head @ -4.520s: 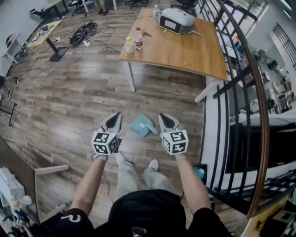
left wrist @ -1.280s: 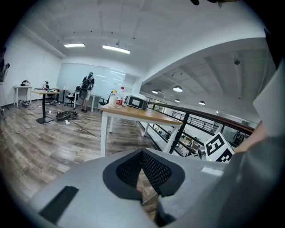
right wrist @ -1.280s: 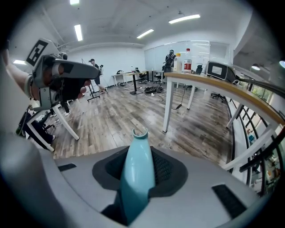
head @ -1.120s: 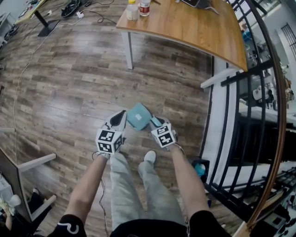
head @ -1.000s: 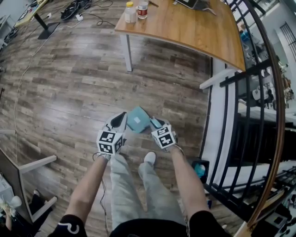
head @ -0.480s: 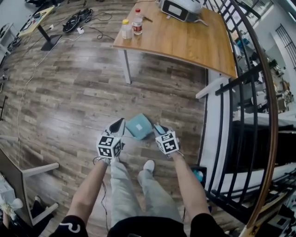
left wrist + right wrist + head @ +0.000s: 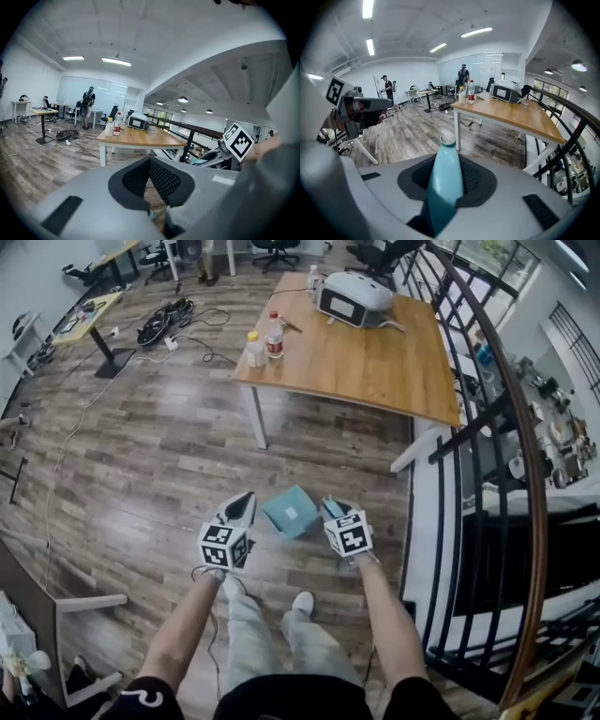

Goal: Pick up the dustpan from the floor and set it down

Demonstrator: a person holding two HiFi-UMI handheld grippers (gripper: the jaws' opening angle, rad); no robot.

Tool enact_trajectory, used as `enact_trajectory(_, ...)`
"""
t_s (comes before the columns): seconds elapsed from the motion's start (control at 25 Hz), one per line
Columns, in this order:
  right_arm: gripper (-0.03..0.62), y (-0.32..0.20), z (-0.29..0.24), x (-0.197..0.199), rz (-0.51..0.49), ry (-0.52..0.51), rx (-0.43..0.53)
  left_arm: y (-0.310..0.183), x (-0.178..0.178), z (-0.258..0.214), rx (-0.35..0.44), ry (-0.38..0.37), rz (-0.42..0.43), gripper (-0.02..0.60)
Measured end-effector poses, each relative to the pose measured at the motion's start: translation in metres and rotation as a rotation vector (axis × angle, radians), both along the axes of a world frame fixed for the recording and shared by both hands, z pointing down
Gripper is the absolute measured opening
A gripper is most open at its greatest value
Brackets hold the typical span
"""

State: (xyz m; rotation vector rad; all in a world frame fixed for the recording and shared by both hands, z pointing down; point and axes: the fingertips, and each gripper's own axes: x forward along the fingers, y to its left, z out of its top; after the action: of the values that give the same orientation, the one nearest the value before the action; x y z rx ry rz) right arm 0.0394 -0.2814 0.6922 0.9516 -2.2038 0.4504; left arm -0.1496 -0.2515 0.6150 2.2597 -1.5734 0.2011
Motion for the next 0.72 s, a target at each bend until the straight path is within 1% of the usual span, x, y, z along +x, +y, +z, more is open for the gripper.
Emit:
enact_trajectory(0.32, 0.091, -0.020, -0.112, 0.025, 0.055, -0.055, 0.071, 0.001, 0.008, -0.070, 0.050, 0.009, -0.001, -0.003)
enact_trajectory(0.52, 0.091, -0.023, -0.175, 0.034, 0.062, -0.085, 0.114, 0.008, 0.008, -0.107, 0.072, 0.068, -0.010, -0.003)
enact_trajectory(0.72, 0.091, -0.028, -0.226, 0.041, 0.065, -0.108, 0.161, 0.016, 0.002, -0.131, 0.079, 0.080, -0.015, -0.003)
